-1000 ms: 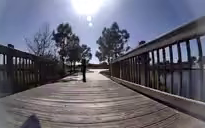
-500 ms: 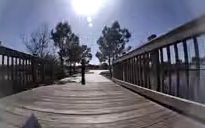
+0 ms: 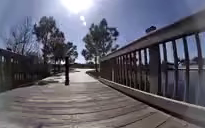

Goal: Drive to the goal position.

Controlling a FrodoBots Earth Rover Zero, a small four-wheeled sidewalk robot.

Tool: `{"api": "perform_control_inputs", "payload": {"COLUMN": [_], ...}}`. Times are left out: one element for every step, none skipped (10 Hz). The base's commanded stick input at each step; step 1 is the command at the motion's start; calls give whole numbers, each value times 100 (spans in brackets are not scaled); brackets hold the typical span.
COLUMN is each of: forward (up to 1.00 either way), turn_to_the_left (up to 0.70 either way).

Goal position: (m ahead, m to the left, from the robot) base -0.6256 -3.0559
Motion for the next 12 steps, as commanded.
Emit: {"api": "perform_control_inputs", "payload": {"forward": [85,85,85,85,85,85,85,85,85,85,85,85], "turn_to_the_left": [0,0,0,0,0,3,25,27,16,4,0,0]}}
